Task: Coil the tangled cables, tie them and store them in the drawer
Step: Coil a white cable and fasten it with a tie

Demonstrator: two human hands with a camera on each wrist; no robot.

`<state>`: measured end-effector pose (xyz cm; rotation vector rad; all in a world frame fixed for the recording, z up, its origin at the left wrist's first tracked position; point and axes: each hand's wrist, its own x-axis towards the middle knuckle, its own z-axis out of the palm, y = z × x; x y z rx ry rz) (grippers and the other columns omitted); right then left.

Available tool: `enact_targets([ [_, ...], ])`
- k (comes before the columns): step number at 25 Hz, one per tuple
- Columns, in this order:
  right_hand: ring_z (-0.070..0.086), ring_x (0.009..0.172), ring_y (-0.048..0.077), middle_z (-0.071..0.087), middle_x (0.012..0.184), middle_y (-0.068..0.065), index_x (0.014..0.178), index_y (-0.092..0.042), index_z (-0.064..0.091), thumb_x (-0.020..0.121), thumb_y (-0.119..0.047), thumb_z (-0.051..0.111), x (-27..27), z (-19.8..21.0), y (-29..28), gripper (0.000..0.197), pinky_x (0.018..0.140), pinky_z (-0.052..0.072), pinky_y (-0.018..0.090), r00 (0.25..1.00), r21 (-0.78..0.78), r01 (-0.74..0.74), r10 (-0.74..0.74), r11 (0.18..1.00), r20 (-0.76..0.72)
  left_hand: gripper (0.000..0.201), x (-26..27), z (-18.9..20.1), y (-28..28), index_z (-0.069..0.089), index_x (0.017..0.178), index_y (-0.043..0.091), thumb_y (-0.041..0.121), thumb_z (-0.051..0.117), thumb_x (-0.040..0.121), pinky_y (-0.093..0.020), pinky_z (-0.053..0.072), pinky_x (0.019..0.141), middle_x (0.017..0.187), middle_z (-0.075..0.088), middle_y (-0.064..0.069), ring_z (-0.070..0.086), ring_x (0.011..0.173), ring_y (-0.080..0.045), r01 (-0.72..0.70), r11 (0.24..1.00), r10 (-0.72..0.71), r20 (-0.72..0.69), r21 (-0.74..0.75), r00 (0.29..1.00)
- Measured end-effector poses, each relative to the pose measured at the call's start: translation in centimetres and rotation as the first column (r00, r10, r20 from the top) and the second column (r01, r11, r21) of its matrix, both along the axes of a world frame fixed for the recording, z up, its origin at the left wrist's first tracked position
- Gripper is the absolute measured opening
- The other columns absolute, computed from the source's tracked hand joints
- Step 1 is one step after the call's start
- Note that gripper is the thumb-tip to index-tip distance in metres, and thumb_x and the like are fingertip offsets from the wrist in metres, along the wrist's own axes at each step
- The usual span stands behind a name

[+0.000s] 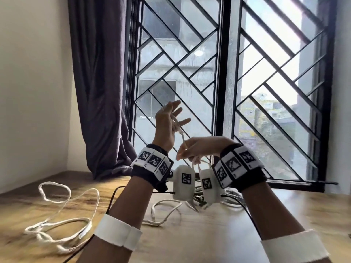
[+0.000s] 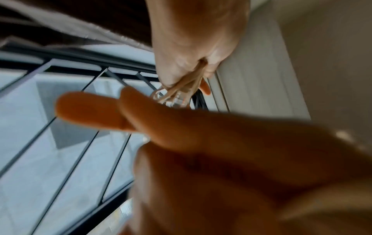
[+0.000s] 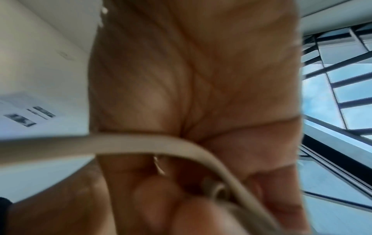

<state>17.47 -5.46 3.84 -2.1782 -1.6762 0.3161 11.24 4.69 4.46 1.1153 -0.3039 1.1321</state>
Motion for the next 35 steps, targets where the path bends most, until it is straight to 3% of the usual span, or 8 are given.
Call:
enact_targets([
  [4,0.045,0.058,0.014,0.052,0.076,0.015,0.111,0.008,0.060,0.091,-0.017,0.057,-1.3,0.7,0.1,0.032,0.056,0.039,0.022,0.980,-0.031,0.039,-0.033,0.999,0.194,0.026,0.2,0.1,0.1,0.057,0.114,0.004,0.017,0.039,0.101,-0.038,0.047,0.092,0.121,0.056,0.000,0.051,0.110,-0.010,-0.280,0.906,0.337,-0.141,0.318,0.931],
  [7,0.054,0.074,0.017,0.063,0.089,0.017,0.116,-0.001,0.059,0.088,-0.018,0.062,-1.0,1.0,-0.9,0.034,0.070,0.048,0.026,0.987,-0.042,0.039,-0.032,0.998,0.158,0.018,1.3,-0.7,0.3,0.057,0.101,-0.004,0.009,0.044,0.098,-0.027,0.043,0.085,0.112,0.063,-0.014,0.060,0.099,-0.019,-0.488,0.622,0.651,-0.057,0.612,0.757],
  [13,0.048,0.064,0.012,0.063,0.087,0.007,0.103,-0.027,0.061,0.086,-0.008,0.062,3.0,1.9,-4.7,0.025,0.055,0.038,0.021,0.993,-0.086,0.095,-0.088,0.992,0.077,0.036,1.8,-3.2,2.6,0.065,0.098,0.010,0.035,0.039,0.100,-0.033,0.050,0.083,0.089,0.072,-0.006,0.068,0.084,-0.021,-0.271,0.155,0.932,-0.050,0.950,0.359],
  [15,0.052,0.060,0.009,0.064,0.081,0.005,0.107,-0.018,0.060,0.086,0.000,0.058,4.3,2.2,-6.4,0.028,0.053,0.041,0.018,0.998,-0.014,0.057,-0.057,0.998,0.000,0.044,1.3,-3.0,3.3,0.069,0.083,0.012,0.038,0.038,0.099,-0.030,0.044,0.079,0.087,0.066,0.003,0.060,0.078,-0.012,-0.262,0.189,0.924,-0.082,0.946,0.372],
  [20,0.055,0.061,0.014,0.061,0.074,0.007,0.102,-0.012,0.061,0.083,0.008,0.059,7.1,0.6,-6.7,0.028,0.055,0.047,0.019,0.987,0.041,0.088,-0.081,0.995,-0.137,0.054,-0.8,-1.6,2.3,0.060,0.061,0.010,0.044,0.040,0.097,-0.016,0.023,0.037,0.039,0.038,0.008,0.029,0.033,-0.006,0.097,0.697,0.512,-0.588,0.710,0.626],
  [25,0.058,0.072,0.015,0.065,0.079,0.004,0.093,-0.019,0.065,0.084,0.001,0.062,8.4,-1.3,-4.6,0.023,0.066,0.045,0.024,0.988,-0.101,0.122,-0.131,0.987,-0.078,0.036,-1.4,-2.7,1.2,0.052,0.057,0.017,0.026,0.060,0.091,-0.018,0.024,0.041,0.047,0.037,0.006,0.030,0.042,-0.007,0.493,0.572,0.389,-0.746,0.656,0.541],
  [31,0.060,0.095,0.017,0.065,0.109,0.010,0.119,-0.007,0.058,0.092,-0.013,0.054,6.4,0.2,-4.7,0.028,0.087,0.046,0.030,0.999,0.162,0.039,-0.037,0.986,-0.010,0.040,-0.5,-1.9,1.6,0.042,0.059,0.019,0.034,0.052,0.094,-0.015,0.025,0.038,0.048,0.035,0.007,0.028,0.041,-0.006,0.198,0.709,0.354,-0.584,0.677,0.731],
  [35,0.059,0.068,0.004,0.068,0.092,0.006,0.101,-0.013,0.065,0.090,-0.004,0.055,4.9,2.2,-3.7,0.018,0.063,0.049,0.017,0.966,0.696,-0.064,-0.131,0.715,0.223,0.039,-0.1,-1.1,1.0,0.042,0.065,0.016,0.040,0.051,0.094,-0.015,0.026,0.035,0.051,0.035,0.003,0.029,0.033,-0.003,-0.084,0.726,0.525,-0.472,0.682,0.708],
])
